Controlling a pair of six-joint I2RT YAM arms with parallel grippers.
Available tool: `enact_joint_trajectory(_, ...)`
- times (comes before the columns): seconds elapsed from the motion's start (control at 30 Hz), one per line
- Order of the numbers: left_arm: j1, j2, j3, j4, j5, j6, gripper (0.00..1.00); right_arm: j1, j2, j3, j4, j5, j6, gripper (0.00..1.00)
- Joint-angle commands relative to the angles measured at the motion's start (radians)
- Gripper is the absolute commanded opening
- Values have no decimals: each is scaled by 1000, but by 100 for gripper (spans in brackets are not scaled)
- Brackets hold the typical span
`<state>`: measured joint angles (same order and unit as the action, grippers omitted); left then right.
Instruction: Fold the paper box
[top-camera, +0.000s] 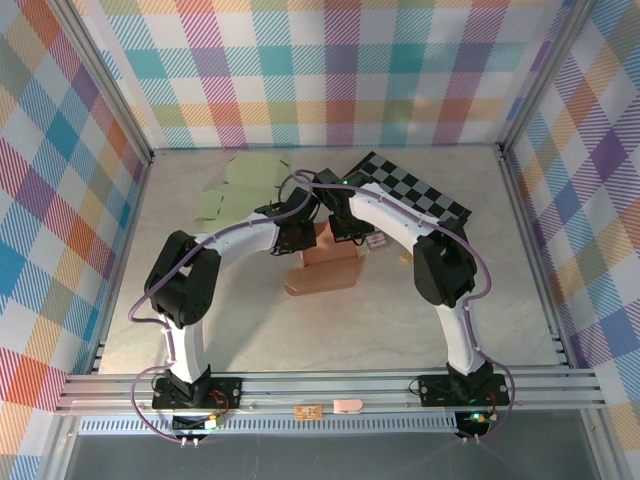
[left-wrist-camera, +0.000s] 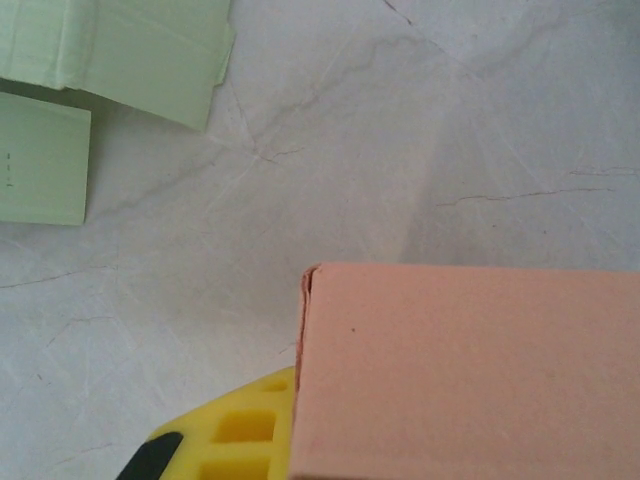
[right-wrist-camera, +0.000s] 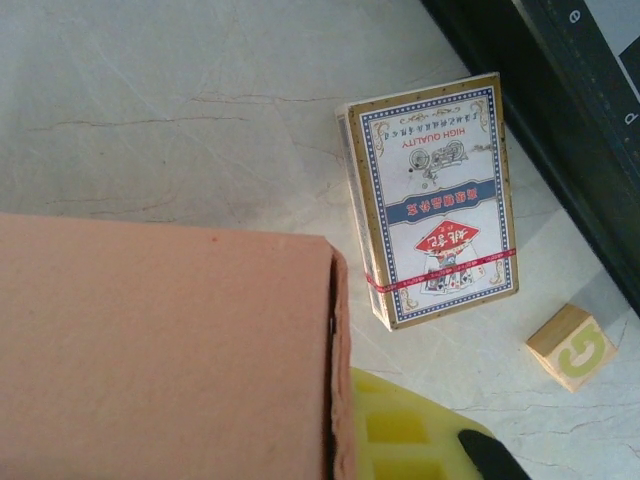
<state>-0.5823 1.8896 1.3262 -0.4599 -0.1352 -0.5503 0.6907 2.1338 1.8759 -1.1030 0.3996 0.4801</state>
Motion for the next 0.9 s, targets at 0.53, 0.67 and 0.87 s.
enact_joint_trajectory(0.53,18,-235,110,-192,91,-199,65,-37,2,45,-50,-73,80,0)
enact_joint_trajectory(0.67,44,-291,136,-262,76,-215,62,-64,-12,42,-67,-150,172,0)
enact_joint_trajectory(0.87,80,-371,173,-364,55,-210,60,-88,-61,-30,-92,-312,503,0)
